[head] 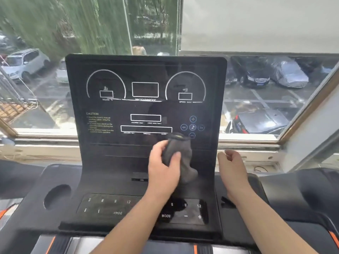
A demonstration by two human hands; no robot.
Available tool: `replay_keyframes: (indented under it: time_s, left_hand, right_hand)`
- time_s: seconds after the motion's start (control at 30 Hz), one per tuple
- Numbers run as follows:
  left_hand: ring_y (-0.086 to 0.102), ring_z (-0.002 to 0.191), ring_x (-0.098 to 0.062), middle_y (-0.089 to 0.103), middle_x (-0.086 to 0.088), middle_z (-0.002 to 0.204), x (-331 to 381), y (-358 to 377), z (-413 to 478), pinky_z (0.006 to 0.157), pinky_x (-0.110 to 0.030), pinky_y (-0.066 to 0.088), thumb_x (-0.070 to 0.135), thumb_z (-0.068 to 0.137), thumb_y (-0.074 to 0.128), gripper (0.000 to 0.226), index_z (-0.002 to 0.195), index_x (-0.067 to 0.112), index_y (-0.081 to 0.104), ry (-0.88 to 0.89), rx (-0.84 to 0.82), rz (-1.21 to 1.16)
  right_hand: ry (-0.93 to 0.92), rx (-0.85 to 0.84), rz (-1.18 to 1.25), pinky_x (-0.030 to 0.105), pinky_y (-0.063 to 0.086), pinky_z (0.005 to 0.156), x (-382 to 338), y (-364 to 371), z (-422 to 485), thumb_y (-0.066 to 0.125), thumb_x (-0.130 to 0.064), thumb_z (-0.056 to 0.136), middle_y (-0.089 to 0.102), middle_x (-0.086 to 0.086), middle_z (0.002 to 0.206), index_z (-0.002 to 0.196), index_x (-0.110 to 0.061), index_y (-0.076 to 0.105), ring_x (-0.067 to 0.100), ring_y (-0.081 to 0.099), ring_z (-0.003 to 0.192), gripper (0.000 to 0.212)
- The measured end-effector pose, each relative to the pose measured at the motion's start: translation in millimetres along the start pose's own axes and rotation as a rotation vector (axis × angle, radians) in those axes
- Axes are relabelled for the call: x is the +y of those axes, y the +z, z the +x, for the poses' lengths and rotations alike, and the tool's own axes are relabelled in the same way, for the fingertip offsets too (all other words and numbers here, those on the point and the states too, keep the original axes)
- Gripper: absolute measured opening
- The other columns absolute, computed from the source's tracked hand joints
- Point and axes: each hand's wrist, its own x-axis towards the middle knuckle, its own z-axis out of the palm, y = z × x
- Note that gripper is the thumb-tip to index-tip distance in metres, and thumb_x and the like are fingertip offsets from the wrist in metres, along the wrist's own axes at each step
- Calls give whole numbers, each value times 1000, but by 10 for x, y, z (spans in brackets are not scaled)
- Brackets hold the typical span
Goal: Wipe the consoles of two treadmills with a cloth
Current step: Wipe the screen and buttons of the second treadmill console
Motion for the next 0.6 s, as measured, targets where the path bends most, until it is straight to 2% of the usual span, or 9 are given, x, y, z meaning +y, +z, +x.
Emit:
replay_keyframes:
  time_s: [0.07,0.13,0.17,0.2,0.27,0.33,0.43,0.53,0.6]
  left_hand:
    - [65,114,-14,65,5,124,52,-540,245,105,-43,53,23,93,74,37,120,42,57,0,219,29]
    - [60,120,-18,57,0,133,88,-1061,462,111,-42,48,29,95,70,38,126,42,54,-17,416,98]
    - [56,124,-20,50,-2,139,80,-1286,563,114,-37,44,30,98,68,39,133,37,53,-43,495,126]
    - [53,127,-22,44,-5,145,29,-1478,663,113,-33,41,29,100,66,41,138,31,52,-79,563,171]
    - [50,132,-31,39,-10,150,-104,-1720,835,112,-38,40,28,102,64,44,144,26,50,-171,633,270]
    - [49,133,-38,41,-16,150,-266,-1735,933,115,-46,38,26,102,62,46,146,22,49,-264,627,322]
    - [48,131,-41,41,-16,146,-422,-1383,869,113,-52,41,22,101,62,46,144,26,46,-263,567,320]
    - [49,117,-36,44,-11,136,-401,-860,644,94,-48,51,18,94,70,50,139,28,50,-1,361,430]
    - [52,106,-31,48,-4,128,-358,-577,512,80,-43,57,17,87,76,55,134,33,53,244,112,540]
  right_hand:
    - [-27,-16,-18,40,41,106,-118,228,10,52,-32,103,50,6,148,140,-18,56,27,52,131,40]
    - [-82,29,-30,43,47,99,-218,432,16,52,-32,98,58,9,130,115,-20,60,30,57,114,22]
    - [-107,73,-48,47,49,99,-263,529,12,52,-34,96,61,12,126,112,-18,60,33,59,111,25]
    - [-118,120,-73,51,50,103,-282,623,17,51,-37,93,63,16,126,118,-13,61,37,60,114,36]
    - [-114,182,-128,58,41,115,-318,789,1,52,-39,92,57,27,141,141,2,51,45,51,132,64]
    - [-66,205,-139,58,32,122,-348,890,-34,55,-35,99,45,30,155,153,7,35,45,39,145,71]
    - [-41,249,-123,56,33,122,-325,906,2,54,-31,102,44,27,155,153,3,37,44,39,144,64]
    - [-33,268,-88,60,35,119,-355,895,13,52,-37,100,44,27,153,148,2,44,48,41,141,62]
    - [-106,276,-204,58,27,126,-419,921,-48,53,-34,102,34,27,163,156,3,36,45,31,150,68]
